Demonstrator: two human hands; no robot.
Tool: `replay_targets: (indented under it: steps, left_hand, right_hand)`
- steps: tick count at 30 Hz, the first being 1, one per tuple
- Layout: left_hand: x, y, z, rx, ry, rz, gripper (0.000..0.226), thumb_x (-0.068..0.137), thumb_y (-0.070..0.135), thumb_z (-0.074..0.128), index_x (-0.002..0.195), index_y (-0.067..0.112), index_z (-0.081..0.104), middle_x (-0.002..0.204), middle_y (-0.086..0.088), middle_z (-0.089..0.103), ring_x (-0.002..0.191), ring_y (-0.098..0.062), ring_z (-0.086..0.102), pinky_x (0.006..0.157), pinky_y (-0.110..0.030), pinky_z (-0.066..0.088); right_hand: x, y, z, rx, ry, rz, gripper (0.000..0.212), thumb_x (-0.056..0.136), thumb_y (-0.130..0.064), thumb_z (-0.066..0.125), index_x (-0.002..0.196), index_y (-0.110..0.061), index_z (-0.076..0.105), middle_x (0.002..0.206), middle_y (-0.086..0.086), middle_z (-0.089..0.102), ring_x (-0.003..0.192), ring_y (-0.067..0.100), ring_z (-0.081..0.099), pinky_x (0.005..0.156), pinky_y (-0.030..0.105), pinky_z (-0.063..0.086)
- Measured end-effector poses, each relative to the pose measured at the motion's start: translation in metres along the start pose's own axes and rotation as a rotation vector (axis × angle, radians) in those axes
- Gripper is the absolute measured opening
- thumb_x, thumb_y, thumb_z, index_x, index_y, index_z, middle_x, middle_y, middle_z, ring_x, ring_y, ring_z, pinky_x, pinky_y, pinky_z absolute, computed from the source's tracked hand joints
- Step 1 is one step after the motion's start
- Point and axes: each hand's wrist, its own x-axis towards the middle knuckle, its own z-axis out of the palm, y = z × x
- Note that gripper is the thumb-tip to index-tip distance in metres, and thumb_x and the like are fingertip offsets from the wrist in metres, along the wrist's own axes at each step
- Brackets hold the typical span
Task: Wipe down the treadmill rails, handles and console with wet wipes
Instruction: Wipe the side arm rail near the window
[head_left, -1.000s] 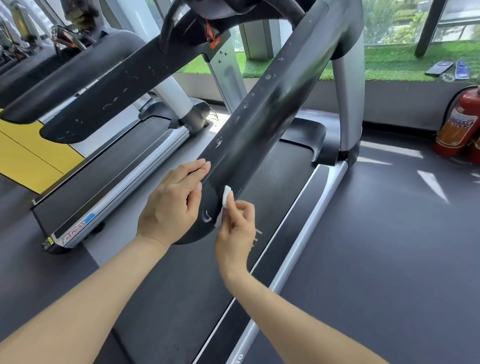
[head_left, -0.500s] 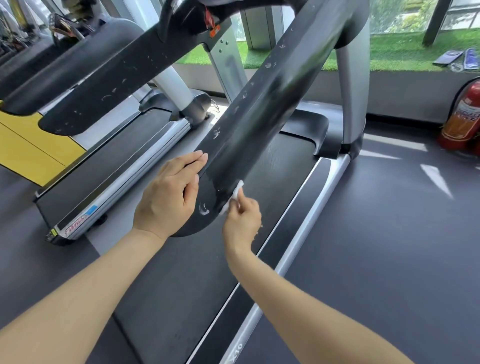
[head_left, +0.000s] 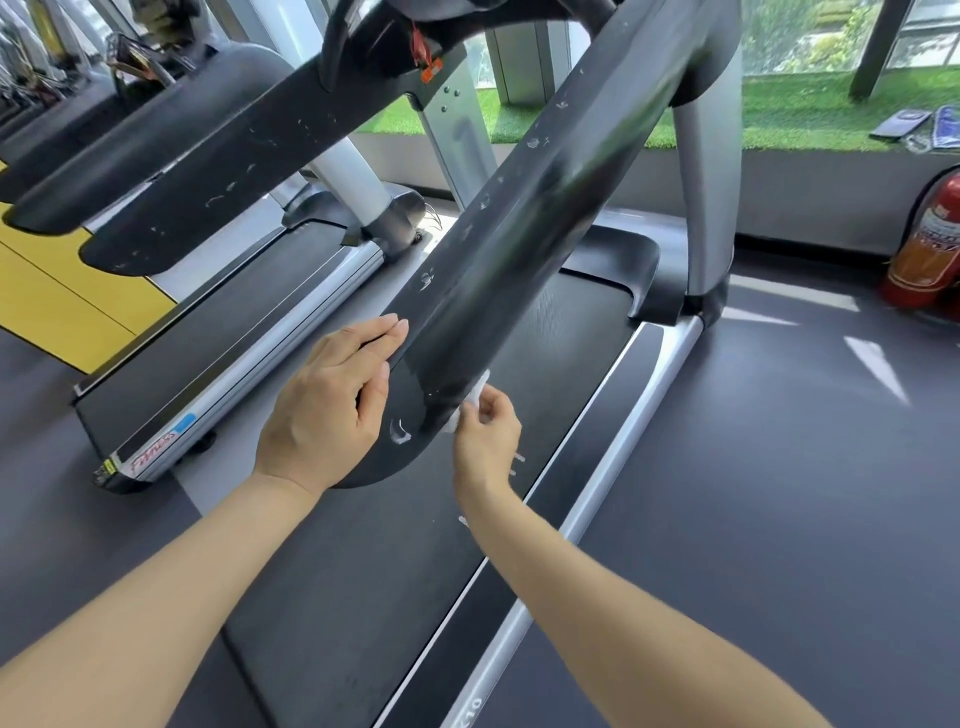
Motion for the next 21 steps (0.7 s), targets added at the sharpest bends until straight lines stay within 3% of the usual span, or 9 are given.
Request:
replay_targets:
  steps: [5,9,12,14,17,21]
  left_hand:
    - [0.000,-0.001,0.000,0.001,0.009,-0.012,0.040,0.093,0.015,0.042,0.129,0.013,0.058,0.130,0.002,0.056,0.119,-0.015,0.051,0.098,-0.022,0.041]
    - [0.000,-0.002,0.000,-0.014,-0.007,-0.014,0.039,0.093,0.015,0.043,0.130,0.015,0.058,0.130,0.004,0.056,0.119,-0.015,0.052,0.100,-0.028,0.044]
    - [-0.001,-0.003,0.000,-0.018,-0.012,-0.024,0.040,0.094,0.017,0.041,0.130,0.016,0.058,0.131,0.005,0.055,0.120,-0.015,0.052,0.101,-0.028,0.043]
    - [-0.001,-0.003,0.000,-0.020,-0.012,-0.023,0.041,0.094,0.019,0.040,0.130,0.016,0.058,0.131,0.005,0.056,0.119,-0.016,0.052,0.101,-0.029,0.044]
    - [0.000,-0.003,0.000,-0.036,-0.005,-0.018,0.040,0.093,0.018,0.040,0.129,0.015,0.059,0.130,0.004,0.057,0.118,-0.017,0.053,0.100,-0.030,0.043]
    - [0.000,-0.002,0.000,-0.041,0.010,-0.008,0.041,0.093,0.019,0.039,0.127,0.015,0.060,0.130,0.005,0.057,0.117,-0.017,0.053,0.100,-0.027,0.042]
  right_hand:
    - [0.048,-0.034,0.002,0.056,0.102,-0.044,0.014,0.096,-0.010,0.050,0.108,-0.013,0.056,0.095,0.002,0.058,0.083,0.014,0.053,0.078,0.025,0.043]
    - [0.091,-0.064,-0.002,0.114,0.144,-0.063,0.017,0.097,-0.015,0.050,0.112,-0.009,0.056,0.098,0.005,0.061,0.082,0.014,0.055,0.069,0.017,0.045]
    - [0.100,-0.068,-0.003,0.164,0.154,-0.092,0.009,0.097,-0.017,0.052,0.105,-0.013,0.054,0.094,0.003,0.059,0.077,0.012,0.054,0.061,0.013,0.043]
    - [0.100,-0.065,-0.003,0.162,0.148,-0.142,0.004,0.097,-0.013,0.050,0.095,-0.016,0.053,0.090,0.001,0.054,0.075,0.012,0.048,0.064,0.013,0.042]
    - [0.091,-0.056,-0.003,0.107,0.112,-0.227,0.028,0.092,-0.003,0.044,0.080,-0.027,0.052,0.097,0.006,0.050,0.082,0.016,0.044,0.075,0.026,0.040]
    - [0.057,-0.046,-0.007,0.058,0.026,-0.323,0.040,0.088,0.006,0.039,0.078,-0.031,0.051,0.096,0.008,0.049,0.072,0.017,0.046,0.065,0.028,0.042]
